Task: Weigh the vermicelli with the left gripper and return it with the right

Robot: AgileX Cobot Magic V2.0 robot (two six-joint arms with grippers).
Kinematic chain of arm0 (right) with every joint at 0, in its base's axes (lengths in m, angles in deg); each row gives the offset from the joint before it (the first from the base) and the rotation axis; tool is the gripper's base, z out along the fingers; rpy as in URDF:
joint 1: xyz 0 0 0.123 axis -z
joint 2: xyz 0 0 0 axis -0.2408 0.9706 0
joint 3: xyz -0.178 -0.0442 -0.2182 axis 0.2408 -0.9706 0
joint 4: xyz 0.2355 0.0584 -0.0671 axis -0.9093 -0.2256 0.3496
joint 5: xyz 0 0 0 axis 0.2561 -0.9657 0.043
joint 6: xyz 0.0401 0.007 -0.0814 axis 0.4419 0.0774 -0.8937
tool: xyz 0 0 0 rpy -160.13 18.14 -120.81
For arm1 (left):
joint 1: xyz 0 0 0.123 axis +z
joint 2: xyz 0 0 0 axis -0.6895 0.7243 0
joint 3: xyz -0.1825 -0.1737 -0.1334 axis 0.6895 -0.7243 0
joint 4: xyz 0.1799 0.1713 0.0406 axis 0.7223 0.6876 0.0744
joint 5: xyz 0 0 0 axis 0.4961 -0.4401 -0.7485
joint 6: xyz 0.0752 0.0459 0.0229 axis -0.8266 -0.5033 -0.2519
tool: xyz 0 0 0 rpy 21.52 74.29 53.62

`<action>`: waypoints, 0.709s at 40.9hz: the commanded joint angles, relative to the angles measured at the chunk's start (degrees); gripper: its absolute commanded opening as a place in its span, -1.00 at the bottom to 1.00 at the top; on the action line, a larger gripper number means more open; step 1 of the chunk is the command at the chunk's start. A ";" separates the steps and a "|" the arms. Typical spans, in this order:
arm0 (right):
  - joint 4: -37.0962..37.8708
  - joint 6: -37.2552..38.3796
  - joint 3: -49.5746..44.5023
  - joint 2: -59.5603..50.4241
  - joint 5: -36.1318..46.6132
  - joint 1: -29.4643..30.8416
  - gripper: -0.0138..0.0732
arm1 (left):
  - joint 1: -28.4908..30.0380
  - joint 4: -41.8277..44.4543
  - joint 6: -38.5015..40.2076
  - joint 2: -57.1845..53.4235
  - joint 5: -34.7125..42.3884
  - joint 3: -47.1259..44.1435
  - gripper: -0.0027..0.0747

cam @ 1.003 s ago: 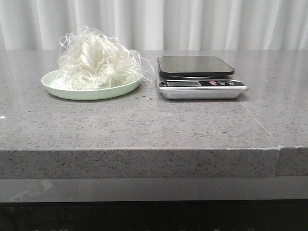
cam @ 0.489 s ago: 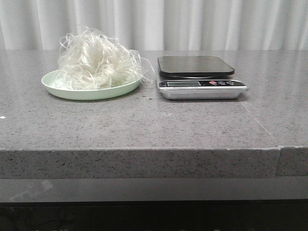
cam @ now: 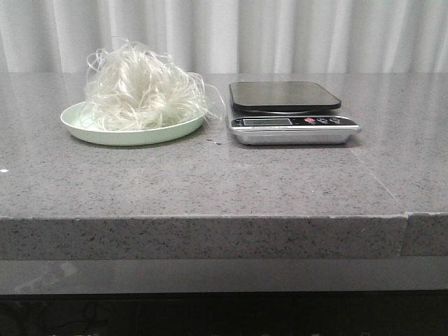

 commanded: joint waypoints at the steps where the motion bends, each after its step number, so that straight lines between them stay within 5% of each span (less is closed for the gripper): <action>1: 1.13 0.02 1.26 0.07 3.22 0.20 -0.32 | -0.22 -0.78 0.65 -0.03 4.32 1.66 -0.55; 15: 1.13 0.02 1.26 0.07 3.22 0.20 -0.32 | 5.16 -0.53 0.65 -4.74 9.39 -3.69 -0.55; 29: 1.13 0.02 1.26 0.07 3.22 0.20 -0.32 | 21.94 -0.18 0.65 -26.05 30.38 -31.14 -0.55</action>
